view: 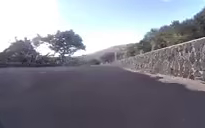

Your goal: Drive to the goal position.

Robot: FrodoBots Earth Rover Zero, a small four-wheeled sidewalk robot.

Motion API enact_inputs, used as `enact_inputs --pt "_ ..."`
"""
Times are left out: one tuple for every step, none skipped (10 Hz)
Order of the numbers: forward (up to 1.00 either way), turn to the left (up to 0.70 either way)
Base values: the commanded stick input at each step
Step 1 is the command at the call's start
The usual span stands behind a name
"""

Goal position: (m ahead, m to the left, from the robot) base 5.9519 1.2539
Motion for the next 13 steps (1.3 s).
enact_inputs --pt "0.70 0.00" --pt "0.70 0.00" --pt "0.70 0.00" --pt "0.70 0.00" --pt "0.70 0.00" --pt "0.70 0.00" --pt "0.70 0.00" --pt "0.70 0.00" --pt "0.70 0.00" --pt "0.70 0.00" --pt "0.70 0.00" --pt "0.70 0.00" --pt "0.70 0.00"
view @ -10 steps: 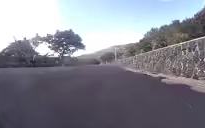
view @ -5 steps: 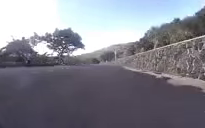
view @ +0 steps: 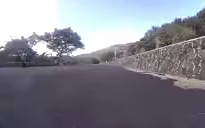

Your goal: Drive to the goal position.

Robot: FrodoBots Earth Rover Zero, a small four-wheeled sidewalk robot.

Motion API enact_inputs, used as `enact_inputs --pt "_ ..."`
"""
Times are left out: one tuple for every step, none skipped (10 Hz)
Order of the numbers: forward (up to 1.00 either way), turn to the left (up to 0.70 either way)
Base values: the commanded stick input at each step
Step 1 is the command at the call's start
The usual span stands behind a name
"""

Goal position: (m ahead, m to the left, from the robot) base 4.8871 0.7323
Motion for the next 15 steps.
enact_inputs --pt "0.70 0.00" --pt "0.70 0.00" --pt "0.70 0.00" --pt "0.70 0.00" --pt "0.70 0.00" --pt "0.70 0.00" --pt "0.70 0.00" --pt "0.70 0.00" --pt "0.70 0.00" --pt "0.70 0.00" --pt "0.70 0.00" --pt "0.70 0.00" --pt "0.70 0.00" --pt "0.70 0.00" --pt "0.70 0.00"
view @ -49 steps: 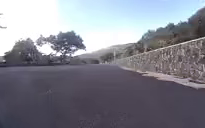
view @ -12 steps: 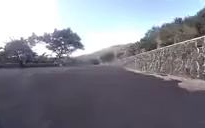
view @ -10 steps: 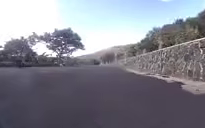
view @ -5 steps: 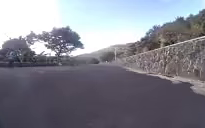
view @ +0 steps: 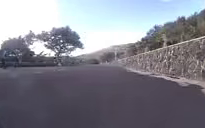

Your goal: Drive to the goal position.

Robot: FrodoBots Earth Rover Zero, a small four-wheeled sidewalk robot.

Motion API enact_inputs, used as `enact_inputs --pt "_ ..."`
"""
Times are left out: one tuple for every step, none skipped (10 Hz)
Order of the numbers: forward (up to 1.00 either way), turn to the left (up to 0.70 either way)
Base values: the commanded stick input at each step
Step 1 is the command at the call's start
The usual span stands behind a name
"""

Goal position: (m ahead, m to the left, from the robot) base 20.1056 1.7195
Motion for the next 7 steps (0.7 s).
enact_inputs --pt "0.70 0.00" --pt "0.70 0.00" --pt "0.70 0.00" --pt "0.70 0.00" --pt "0.70 0.00" --pt "0.70 0.00" --pt "0.70 0.00"
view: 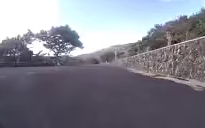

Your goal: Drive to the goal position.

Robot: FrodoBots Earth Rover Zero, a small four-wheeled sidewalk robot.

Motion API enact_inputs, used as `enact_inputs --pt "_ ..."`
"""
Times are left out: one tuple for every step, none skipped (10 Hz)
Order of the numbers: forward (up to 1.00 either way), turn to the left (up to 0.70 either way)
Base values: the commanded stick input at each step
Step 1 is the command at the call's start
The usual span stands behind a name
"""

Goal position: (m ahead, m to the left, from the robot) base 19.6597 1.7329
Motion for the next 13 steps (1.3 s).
enact_inputs --pt "0.70 0.00" --pt "0.70 0.00" --pt "0.70 0.00" --pt "0.70 0.00" --pt "0.70 0.00" --pt "0.70 0.00" --pt "0.70 0.00" --pt "0.70 0.00" --pt "0.70 0.00" --pt "0.70 0.00" --pt "0.70 0.00" --pt "0.70 0.00" --pt "0.70 0.00"
